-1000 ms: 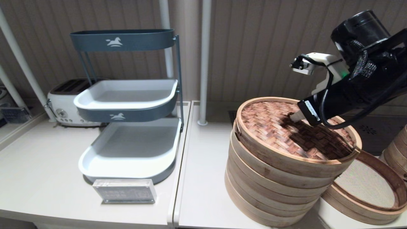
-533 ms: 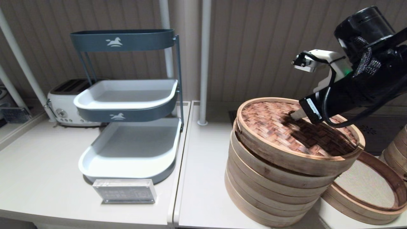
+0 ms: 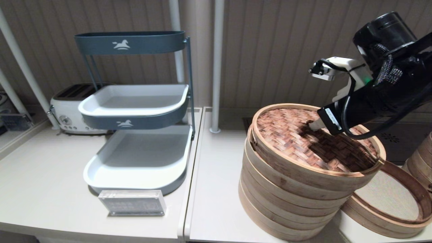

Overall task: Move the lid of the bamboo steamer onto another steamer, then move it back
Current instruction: Put the steamer

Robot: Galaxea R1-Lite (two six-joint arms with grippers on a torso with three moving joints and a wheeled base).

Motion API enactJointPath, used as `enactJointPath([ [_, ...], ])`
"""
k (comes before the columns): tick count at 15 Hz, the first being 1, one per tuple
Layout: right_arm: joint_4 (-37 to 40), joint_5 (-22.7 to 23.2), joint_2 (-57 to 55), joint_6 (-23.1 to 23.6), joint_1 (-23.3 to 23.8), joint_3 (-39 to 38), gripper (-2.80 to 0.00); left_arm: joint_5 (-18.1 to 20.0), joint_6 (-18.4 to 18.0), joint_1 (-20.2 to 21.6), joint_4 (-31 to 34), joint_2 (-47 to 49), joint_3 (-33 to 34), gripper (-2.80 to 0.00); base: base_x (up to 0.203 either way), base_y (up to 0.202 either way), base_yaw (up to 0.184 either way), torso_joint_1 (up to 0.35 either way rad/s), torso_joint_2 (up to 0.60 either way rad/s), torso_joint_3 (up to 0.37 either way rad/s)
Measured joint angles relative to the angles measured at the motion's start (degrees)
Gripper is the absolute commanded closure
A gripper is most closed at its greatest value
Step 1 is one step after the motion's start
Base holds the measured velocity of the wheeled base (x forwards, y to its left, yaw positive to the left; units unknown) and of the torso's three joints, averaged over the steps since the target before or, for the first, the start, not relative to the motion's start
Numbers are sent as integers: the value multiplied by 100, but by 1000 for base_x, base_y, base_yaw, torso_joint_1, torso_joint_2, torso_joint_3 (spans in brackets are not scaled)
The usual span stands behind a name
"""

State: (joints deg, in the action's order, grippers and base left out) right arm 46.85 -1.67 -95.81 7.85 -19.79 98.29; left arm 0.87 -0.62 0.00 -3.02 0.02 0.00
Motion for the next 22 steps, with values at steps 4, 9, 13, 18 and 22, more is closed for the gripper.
enactJointPath([
  [4, 1, -4, 0, 0, -6, 32, 0, 0, 0, 0, 0, 0, 0, 0, 0, 0, 0, 0, 0, 0],
  [9, 2, -6, 10, -2, -41, 63, 0, 0, 2, 0, -2, 0, 0, 0, 0, 0, 0, 0, 0, 0],
  [13, 1, -8, 16, -1, -41, 27, 0, 0, 0, 0, -2, 0, 0, 0, 0, 0, 0, 0, 0, 0],
  [18, 0, 0, 9, -9, -30, -4, 0, 0, -1, 0, -2, 0, 0, 0, 0, 0, 0, 0, 0, 0],
  [22, -15, -1, 16, -11, -33, -6, -280, 0, 0, 0, -2, 0, 0, 0, 0, 0, 0, 0, 0, 0],
])
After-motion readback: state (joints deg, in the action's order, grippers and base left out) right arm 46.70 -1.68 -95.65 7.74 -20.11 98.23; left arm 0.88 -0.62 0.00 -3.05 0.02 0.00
